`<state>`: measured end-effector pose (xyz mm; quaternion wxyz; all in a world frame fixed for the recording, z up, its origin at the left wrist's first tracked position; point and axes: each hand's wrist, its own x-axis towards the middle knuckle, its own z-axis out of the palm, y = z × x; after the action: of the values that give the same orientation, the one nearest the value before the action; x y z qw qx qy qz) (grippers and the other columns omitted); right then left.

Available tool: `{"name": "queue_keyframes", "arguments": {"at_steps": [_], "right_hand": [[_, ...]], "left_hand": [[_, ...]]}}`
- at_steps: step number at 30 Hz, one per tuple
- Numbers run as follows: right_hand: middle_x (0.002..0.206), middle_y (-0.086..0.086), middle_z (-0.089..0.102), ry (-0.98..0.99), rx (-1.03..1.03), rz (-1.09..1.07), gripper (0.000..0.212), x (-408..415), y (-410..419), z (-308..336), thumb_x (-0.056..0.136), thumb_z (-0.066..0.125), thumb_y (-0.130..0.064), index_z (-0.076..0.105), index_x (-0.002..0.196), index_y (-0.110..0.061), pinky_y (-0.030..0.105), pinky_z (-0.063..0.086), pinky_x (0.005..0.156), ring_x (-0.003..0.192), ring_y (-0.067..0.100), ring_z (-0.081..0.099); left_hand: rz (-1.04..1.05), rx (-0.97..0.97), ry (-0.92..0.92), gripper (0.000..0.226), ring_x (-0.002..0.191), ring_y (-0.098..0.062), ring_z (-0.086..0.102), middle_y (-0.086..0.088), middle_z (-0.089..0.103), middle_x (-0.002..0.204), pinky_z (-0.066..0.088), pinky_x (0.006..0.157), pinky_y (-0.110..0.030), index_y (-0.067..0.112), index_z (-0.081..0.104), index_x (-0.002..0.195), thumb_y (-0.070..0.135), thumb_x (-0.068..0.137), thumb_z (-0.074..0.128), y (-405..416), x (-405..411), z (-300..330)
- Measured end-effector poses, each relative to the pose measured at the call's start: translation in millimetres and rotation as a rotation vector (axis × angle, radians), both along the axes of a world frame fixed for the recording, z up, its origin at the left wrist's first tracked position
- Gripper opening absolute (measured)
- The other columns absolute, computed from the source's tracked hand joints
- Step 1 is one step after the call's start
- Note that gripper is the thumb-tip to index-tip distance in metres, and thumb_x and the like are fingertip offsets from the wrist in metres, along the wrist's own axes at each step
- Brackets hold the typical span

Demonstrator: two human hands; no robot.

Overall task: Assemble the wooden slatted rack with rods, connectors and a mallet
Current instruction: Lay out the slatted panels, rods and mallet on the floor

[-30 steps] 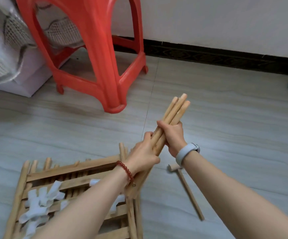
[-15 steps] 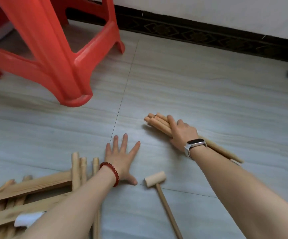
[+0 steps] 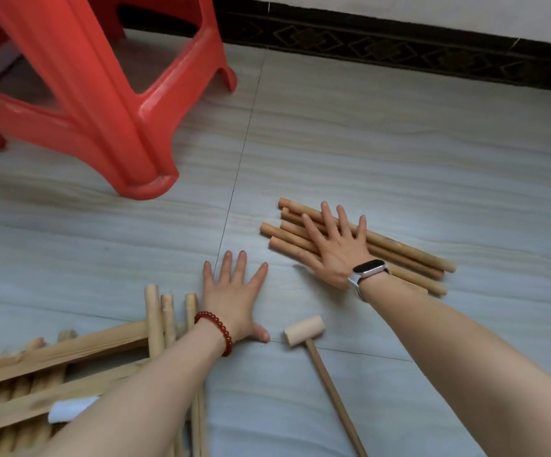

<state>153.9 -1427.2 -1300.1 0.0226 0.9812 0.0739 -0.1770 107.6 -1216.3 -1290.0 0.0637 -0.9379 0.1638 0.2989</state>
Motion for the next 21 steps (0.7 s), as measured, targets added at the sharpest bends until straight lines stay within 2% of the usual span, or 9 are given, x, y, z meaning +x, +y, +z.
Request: {"name": "queue_keyframes", "arguments": {"at_steps": [4, 7, 9, 11, 13, 15, 17, 19, 21], "right_hand": [[0.157, 0.002, -0.02, 0.107, 0.07, -0.125, 0.063, 3.6, -0.4, 12.8, 0.096, 0.02, -0.056, -0.012, 0.148, -0.037, 0.062, -0.006, 0.111, 0.144, 0.031, -0.016], [0.158, 0.006, -0.015, 0.126, 0.054, -0.184, 0.064, -2.7, 5.7, 24.4, 0.098, 0.027, -0.047, -0.005, 0.15, -0.03, 0.059, -0.003, 0.113, 0.145, 0.031, -0.013], [0.159, 0.01, 0.001, 0.053, 0.152, -0.167, 0.06, -17.6, 21.8, 26.9, 0.098, 0.032, -0.038, 0.01, 0.151, -0.02, 0.055, 0.003, 0.115, 0.146, 0.029, -0.002], [0.149, 0.015, 0.034, -0.067, 0.381, -0.075, 0.05, -49.6, 56.3, 32.9, 0.094, 0.038, -0.027, 0.037, 0.141, -0.01, 0.052, 0.021, 0.113, 0.14, 0.031, 0.026], [0.125, 0.018, 0.056, -0.162, 0.6, -0.044, 0.043, -85.7, 92.9, 33.6, 0.086, 0.043, -0.021, 0.057, 0.122, -0.002, 0.047, 0.039, 0.102, 0.122, 0.034, 0.049], [0.108, 0.01, 0.06, -0.083, 0.779, -0.16, 0.034, -122.6, 130.1, 42.8, 0.091, 0.043, -0.024, 0.06, 0.113, -0.004, 0.033, 0.043, 0.09, 0.106, 0.027, 0.055], [0.093, 0.0, 0.058, 0.184, 0.863, -0.315, 0.028, -157.6, 165.7, 56.1, 0.094, 0.047, -0.034, 0.054, 0.112, -0.013, 0.027, 0.041, 0.075, 0.091, 0.021, 0.056], [0.09, -0.002, 0.06, 0.425, 0.891, -0.368, 0.037, -183.6, 195.0, 60.9, 0.092, 0.047, -0.047, 0.043, 0.118, -0.02, 0.029, 0.045, 0.07, 0.086, 0.02, 0.06], [0.1, 0.001, 0.062, 0.423, 0.845, -0.384, 0.042, -195.9, 212.0, 60.1, 0.093, 0.046, -0.047, 0.036, 0.123, -0.02, 0.032, 0.047, 0.071, 0.089, 0.023, 0.062]], "left_hand": [[-0.006, -0.103, -0.141, 0.075, 0.144, -0.03, -0.017, -0.009, -0.009, 0.159, -0.01, 0.112, -0.062, 0.028, 0.005, 0.151, 0.047, 0.092, 0.048, 3.8, -15.9, 20.7], [0.021, -0.231, -0.258, 0.061, 0.146, -0.028, -0.01, -0.007, 0.001, 0.16, -0.01, 0.11, -0.06, 0.026, 0.018, 0.149, 0.039, 0.096, 0.044, 23.7, -30.8, 40.0], [0.058, -0.361, -0.372, 0.054, 0.146, -0.032, 0.01, -0.013, 0.025, 0.154, 0.002, 0.11, -0.064, 0.02, 0.04, 0.141, 0.03, 0.09, 0.056, 44.8, -42.8, 45.3], [0.134, -0.433, -0.445, 0.047, 0.139, -0.037, 0.029, -0.016, 0.043, 0.143, 0.015, 0.106, -0.069, 0.014, 0.055, 0.128, 0.022, 0.083, 0.065, 72.9, -62.1, 49.2], [0.234, -0.442, -0.457, 0.045, 0.14, -0.035, 0.029, -0.014, 0.041, 0.144, 0.014, 0.108, -0.067, 0.016, 0.053, 0.13, 0.024, 0.087, 0.059, 98.2, -82.2, 53.9], [0.321, -0.408, -0.368, 0.05, 0.145, -0.028, 0.015, -0.007, 0.028, 0.153, 0.004, 0.113, -0.06, 0.024, 0.041, 0.14, 0.039, 0.092, 0.048, 124.5, -104.0, 62.0], [0.344, -0.319, -0.324, 0.067, 0.146, -0.024, 0.007, -0.002, 0.021, 0.156, -0.002, 0.112, -0.06, 0.031, 0.034, 0.144, 0.061, 0.084, 0.03, 152.2, -128.1, 65.3], [0.358, -0.198, -0.277, 0.084, 0.147, -0.026, -0.002, -0.002, 0.012, 0.159, -0.007, 0.11, -0.061, 0.039, 0.025, 0.147, 0.074, 0.071, 0.013, 175.4, -151.1, 64.9], [0.415, -0.12, -0.225, 0.093, 0.146, -0.028, -0.011, -0.001, -0.001, 0.16, -0.012, 0.108, -0.063, 0.043, 0.013, 0.148, 0.083, 0.064, 0.008, 190.9, -168.4, 62.7]]}}
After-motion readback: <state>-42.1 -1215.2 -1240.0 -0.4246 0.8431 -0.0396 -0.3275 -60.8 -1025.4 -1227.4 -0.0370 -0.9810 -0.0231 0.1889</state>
